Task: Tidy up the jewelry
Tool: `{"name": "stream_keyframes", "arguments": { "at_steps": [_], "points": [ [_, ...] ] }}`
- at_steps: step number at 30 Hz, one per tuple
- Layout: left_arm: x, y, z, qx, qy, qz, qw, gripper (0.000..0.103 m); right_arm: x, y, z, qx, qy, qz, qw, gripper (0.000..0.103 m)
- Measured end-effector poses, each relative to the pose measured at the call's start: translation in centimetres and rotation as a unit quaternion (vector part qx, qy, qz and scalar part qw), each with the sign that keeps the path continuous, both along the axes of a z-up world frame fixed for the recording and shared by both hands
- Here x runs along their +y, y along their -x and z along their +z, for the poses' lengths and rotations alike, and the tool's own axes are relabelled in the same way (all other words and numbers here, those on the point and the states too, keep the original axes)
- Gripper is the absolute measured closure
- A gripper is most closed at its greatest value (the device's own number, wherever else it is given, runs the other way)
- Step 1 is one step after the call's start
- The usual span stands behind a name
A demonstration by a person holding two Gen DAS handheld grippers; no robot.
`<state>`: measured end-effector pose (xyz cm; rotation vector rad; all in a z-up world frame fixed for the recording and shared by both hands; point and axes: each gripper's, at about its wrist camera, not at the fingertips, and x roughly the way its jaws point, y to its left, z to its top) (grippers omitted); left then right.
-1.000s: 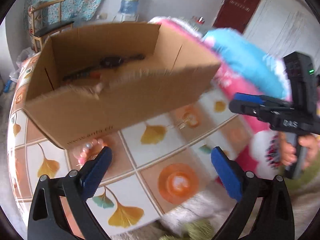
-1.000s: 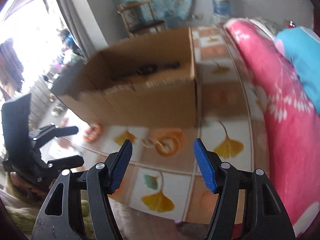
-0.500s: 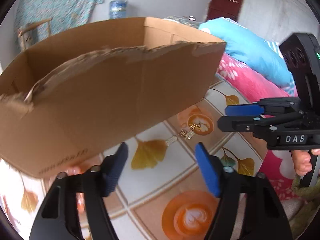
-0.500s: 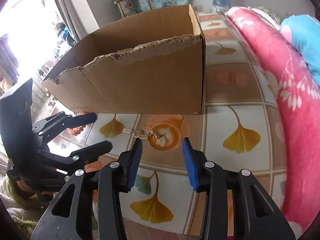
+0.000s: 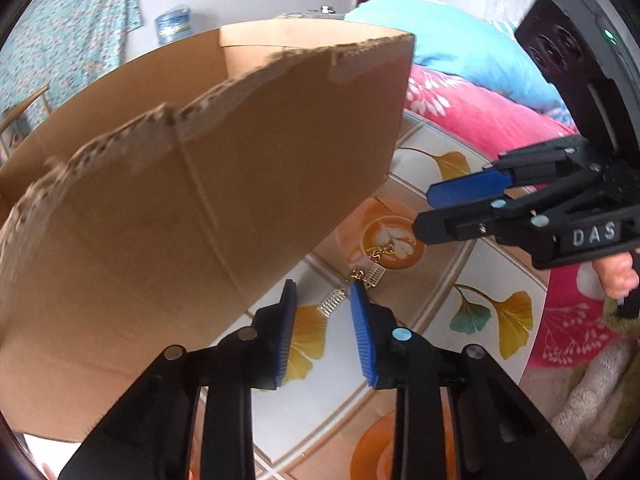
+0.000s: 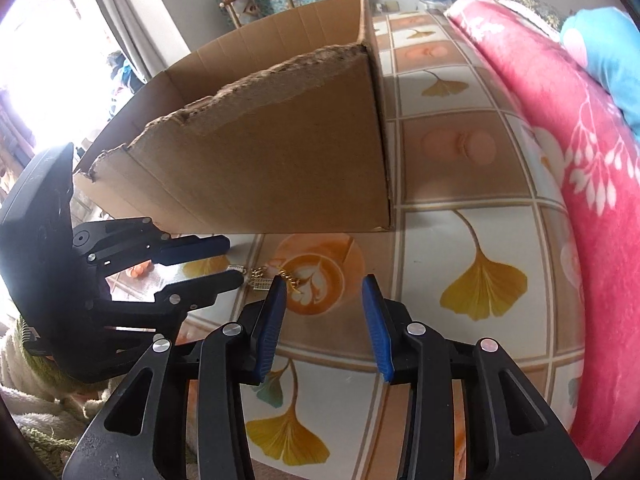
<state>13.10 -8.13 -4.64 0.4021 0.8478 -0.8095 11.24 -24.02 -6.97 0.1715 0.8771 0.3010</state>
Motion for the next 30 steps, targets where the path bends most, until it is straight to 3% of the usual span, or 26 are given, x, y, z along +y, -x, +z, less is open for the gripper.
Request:
{"name": "stream_keyframes", "arguments": {
  "at_steps": [8, 15, 21, 30],
  "points": [
    [-0.5, 0.3, 0.0, -0.008, -0.007, -0.031, 0.9995, 0.098, -0.3, 1.0, -0.2, 0.003, -0.006, -0.009, 1.0, 0.066],
    [1.0, 1.2, 0.1, -0.004, -0.007, 0.0, 1.0, 0.098, 0.0, 2.4, 0.8, -0.012, -0.006, 0.004, 1.0, 0.066],
    [2.9, 2.6, 0.2, 0.006, -0.003, 0.053, 0.9986, 0.098, 3.0, 3.5, 1.2, -0.03, 0.005, 0.057, 0.998, 0.068],
    [4.9, 3.4, 0.2, 0.02, 0.031, 0.104, 0.9939, 0.098, 5.6, 1.1, 0.7, -0.03, 0.053, 0.124, 0.99, 0.072]
  ]
}}
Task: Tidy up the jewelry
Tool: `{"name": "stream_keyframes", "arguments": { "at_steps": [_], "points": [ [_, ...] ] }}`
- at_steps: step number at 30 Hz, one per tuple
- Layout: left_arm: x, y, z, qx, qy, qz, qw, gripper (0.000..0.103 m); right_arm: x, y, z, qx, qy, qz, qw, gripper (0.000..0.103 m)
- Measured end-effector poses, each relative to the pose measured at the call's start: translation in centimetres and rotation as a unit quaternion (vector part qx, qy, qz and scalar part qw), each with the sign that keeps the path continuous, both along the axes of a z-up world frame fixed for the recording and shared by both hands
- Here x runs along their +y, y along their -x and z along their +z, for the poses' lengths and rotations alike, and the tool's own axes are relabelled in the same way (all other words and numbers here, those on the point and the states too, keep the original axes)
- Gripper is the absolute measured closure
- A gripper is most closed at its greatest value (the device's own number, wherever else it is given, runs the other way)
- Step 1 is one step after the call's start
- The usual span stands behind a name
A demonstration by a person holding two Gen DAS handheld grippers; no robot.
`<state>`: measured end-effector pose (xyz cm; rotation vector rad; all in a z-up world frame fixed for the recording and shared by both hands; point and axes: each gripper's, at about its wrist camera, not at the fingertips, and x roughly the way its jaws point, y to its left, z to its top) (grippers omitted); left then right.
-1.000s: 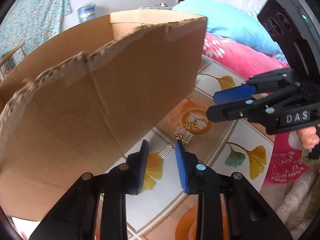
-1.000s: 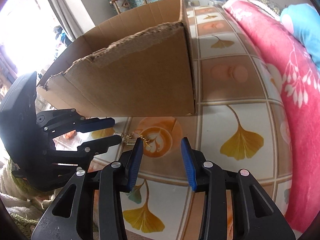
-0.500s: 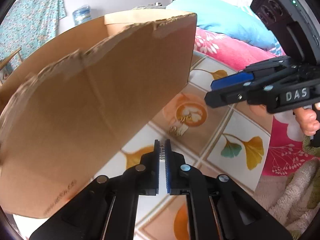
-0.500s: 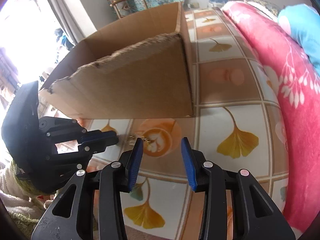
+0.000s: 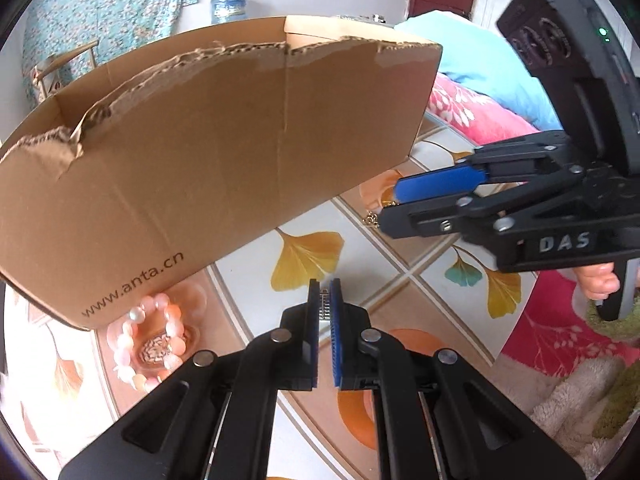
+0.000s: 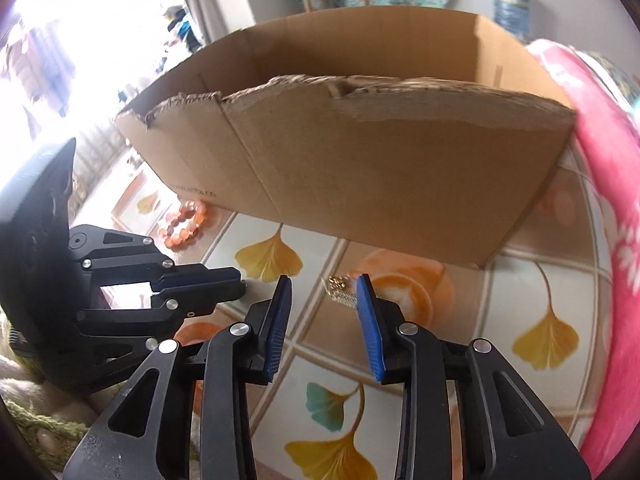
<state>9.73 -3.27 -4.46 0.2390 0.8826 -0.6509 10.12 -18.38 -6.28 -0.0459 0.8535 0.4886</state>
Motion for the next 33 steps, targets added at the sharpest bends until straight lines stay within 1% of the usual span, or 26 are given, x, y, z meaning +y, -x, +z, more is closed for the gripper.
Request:
{"name": "stream_keyframes", "arguments": {
  "at_steps": [3, 7, 9, 15, 21, 22, 23, 25, 28, 30, 33],
  "points": [
    [0.3, 0.1, 0.1, -0.004, -0.003, -0.001, 1.0, 0.098, 0.5, -0.6, -0.2, -0.002, 0.02, 0.007, 1.0, 0.072],
    [0.3, 0.3, 0.1, -0.006, -0.001, 0.0, 1.0, 0.098, 0.7, -0.9, -0.8, 0.013, 0.022, 0.012, 1.0, 0.073],
    [0.5, 0.3, 0.1, -0.004, 0.003, 0.001, 1.0, 0.098, 0.7, -1.0, -0.9, 0.013, 0.02, 0.015, 1.0, 0.073],
    [0.8, 0.5, 0.0, -0.003, 0.008, 0.003, 1.0, 0.098, 0.5, -0.8, -0.9, 0.039, 0.002, 0.014, 0.999, 0.073],
    [1.1, 0.6, 0.1, -0.003, 0.012, 0.004, 0.9999, 0.098, 0.9, 0.2, -1.3, 0.06, -0.009, 0.015, 0.998, 0.073],
    [1.1, 0.6, 0.1, -0.003, 0.013, 0.003, 0.9999, 0.098, 1.2, 0.3, -1.4, 0.06, -0.006, 0.016, 0.998, 0.074],
    [1.1, 0.6, 0.2, -0.003, 0.013, 0.003, 0.9999, 0.098, 1.3, 0.4, -1.3, 0.058, -0.001, 0.015, 0.998, 0.078],
    [1.1, 0.7, 0.2, -0.003, 0.012, 0.003, 0.9999, 0.098, 1.5, 0.8, -1.2, 0.046, 0.019, 0.006, 0.999, 0.082],
    [1.1, 0.6, 0.2, -0.003, 0.012, 0.004, 0.9999, 0.098, 1.7, 0.7, -1.2, 0.036, 0.037, -0.002, 0.999, 0.09],
    [1.1, 0.6, 0.2, -0.002, 0.013, 0.004, 0.9999, 0.098, 2.1, 0.7, -1.2, 0.03, 0.05, 0.002, 0.998, 0.09],
    [1.3, 0.7, 0.2, -0.001, 0.015, 0.005, 0.9999, 0.098, 3.2, 1.1, -1.2, 0.011, 0.088, 0.015, 0.996, 0.09]
  ]
}}
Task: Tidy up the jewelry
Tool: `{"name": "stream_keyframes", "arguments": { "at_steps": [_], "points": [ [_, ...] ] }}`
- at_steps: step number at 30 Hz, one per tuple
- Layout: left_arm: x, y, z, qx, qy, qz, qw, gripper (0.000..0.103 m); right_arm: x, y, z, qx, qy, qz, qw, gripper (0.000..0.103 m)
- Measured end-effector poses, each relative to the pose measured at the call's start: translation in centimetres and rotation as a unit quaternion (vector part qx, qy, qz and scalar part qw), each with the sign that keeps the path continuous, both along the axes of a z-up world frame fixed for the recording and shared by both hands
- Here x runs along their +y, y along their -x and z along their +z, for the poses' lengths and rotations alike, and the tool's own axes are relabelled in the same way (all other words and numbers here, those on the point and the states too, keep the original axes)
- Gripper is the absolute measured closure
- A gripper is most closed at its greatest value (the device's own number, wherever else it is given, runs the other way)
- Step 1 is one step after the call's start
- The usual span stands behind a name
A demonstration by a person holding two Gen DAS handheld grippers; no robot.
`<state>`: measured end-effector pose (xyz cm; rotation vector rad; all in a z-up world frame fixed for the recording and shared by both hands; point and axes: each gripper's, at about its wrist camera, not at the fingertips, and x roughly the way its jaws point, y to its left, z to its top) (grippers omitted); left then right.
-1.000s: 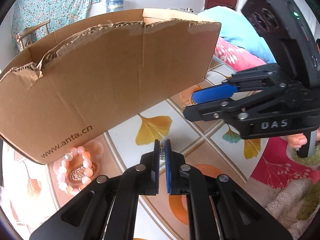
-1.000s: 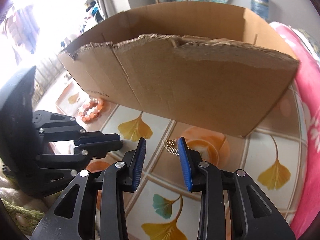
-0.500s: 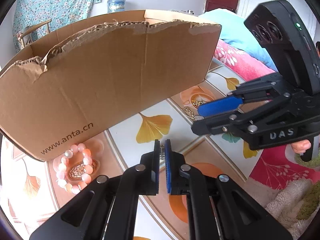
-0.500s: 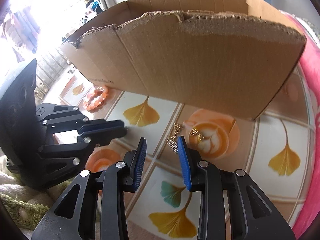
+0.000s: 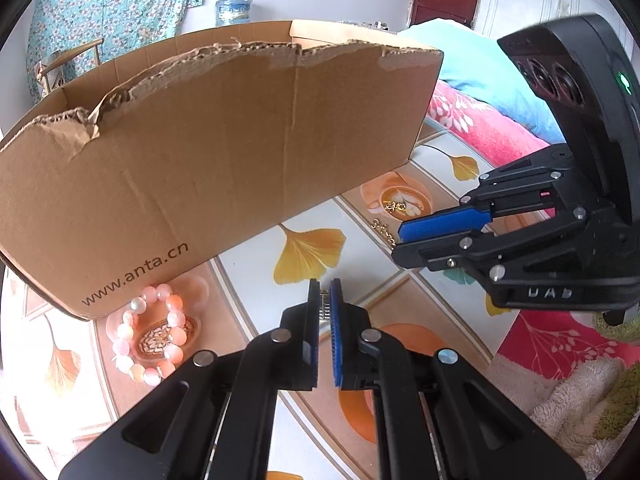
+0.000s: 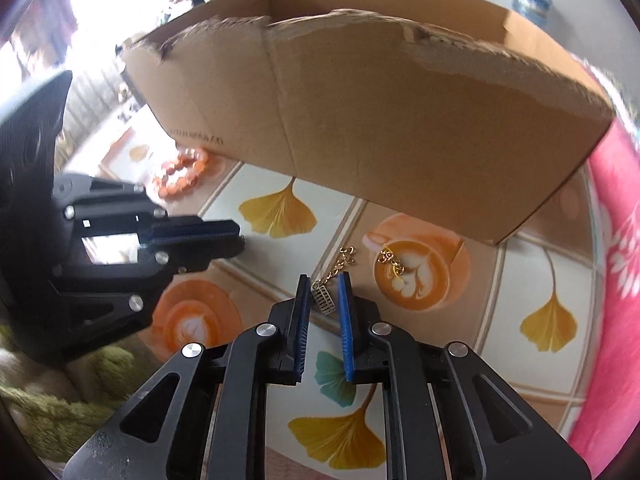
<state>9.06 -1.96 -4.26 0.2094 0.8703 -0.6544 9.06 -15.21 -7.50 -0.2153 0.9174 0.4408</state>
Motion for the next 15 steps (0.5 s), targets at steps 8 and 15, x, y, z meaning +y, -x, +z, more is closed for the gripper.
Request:
{"name": "stream_keyframes", "arguments": {
  "at_steps": [8, 15],
  "points": [
    [0.1, 0.0, 0.0, 0.0, 0.002, 0.0, 1.0, 0.098, 1.1, 0.5, -0.3, -0.013, 0.021, 0.015, 1.0, 0.098],
    [0.4, -0.1, 0.1, 0.003, 0.01, -0.002, 0.9999, 0.098, -1.7, 1.2, 0.5, -0.003, -0.03, -0.004, 1.0, 0.098]
  ]
}}
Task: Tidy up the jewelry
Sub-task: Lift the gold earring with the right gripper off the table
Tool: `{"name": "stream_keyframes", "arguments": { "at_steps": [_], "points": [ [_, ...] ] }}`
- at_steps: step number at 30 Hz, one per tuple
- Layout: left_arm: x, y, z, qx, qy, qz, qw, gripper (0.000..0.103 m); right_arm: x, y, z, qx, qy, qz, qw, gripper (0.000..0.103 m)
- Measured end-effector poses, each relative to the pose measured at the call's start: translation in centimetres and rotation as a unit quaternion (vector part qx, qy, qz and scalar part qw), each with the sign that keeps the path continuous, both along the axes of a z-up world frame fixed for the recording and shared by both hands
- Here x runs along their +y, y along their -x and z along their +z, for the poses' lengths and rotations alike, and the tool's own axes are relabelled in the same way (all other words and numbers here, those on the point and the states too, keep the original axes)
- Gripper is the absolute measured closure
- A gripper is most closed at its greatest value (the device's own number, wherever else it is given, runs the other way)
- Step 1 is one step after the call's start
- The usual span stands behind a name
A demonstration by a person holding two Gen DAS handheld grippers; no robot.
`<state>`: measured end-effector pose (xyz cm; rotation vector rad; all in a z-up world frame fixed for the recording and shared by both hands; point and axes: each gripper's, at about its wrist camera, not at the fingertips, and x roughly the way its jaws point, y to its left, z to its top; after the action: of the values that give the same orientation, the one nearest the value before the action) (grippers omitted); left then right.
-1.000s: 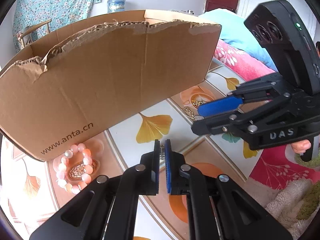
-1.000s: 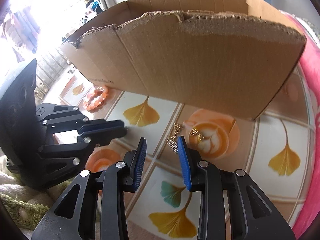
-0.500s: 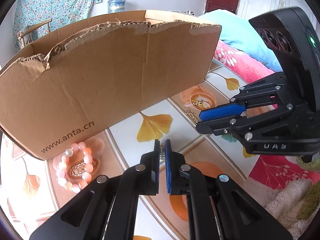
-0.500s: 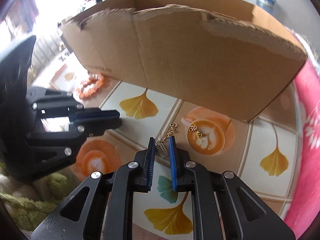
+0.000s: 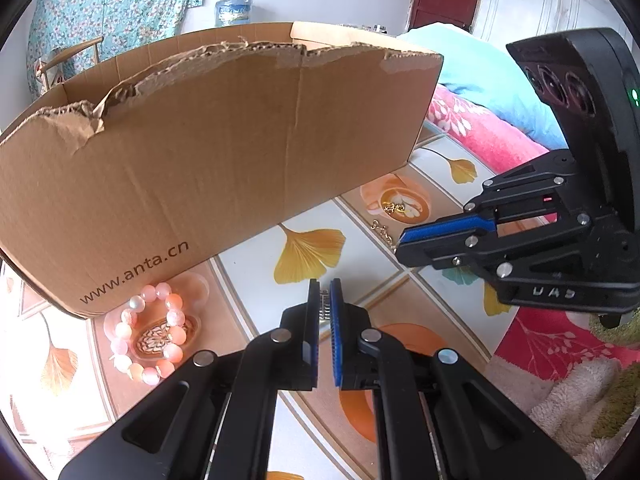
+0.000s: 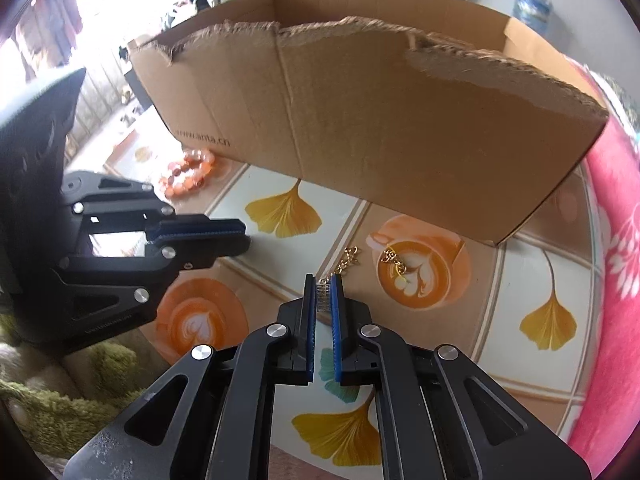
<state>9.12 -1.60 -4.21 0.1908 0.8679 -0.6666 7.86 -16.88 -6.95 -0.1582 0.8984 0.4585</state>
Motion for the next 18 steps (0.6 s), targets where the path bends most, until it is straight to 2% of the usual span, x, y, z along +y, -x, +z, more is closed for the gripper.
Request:
{"name": "stream_keyframes", "arguments": {
  "at_steps": [5, 9, 18],
  "points": [
    [0.3, -0.1, 0.0, 0.003, 0.006, 0.0, 1.0, 0.098, -1.7, 0.1, 1.4, -0.003, -0.04, -0.013, 0.999, 0.098],
    [0.3, 0.0, 0.0, 0.001, 0.004, -0.001, 1.0, 0.098, -3.5, 0.2, 3.4, -0.007, -0.093, -0.024, 0.995, 0.098],
    [-0.4, 0.4, 0.2, -0.013, -0.007, -0.006, 0.9999, 0.103, -4.5, 0.1, 5.4, -0.03, -0.131, -0.036, 0.99, 0.098]
  ]
}}
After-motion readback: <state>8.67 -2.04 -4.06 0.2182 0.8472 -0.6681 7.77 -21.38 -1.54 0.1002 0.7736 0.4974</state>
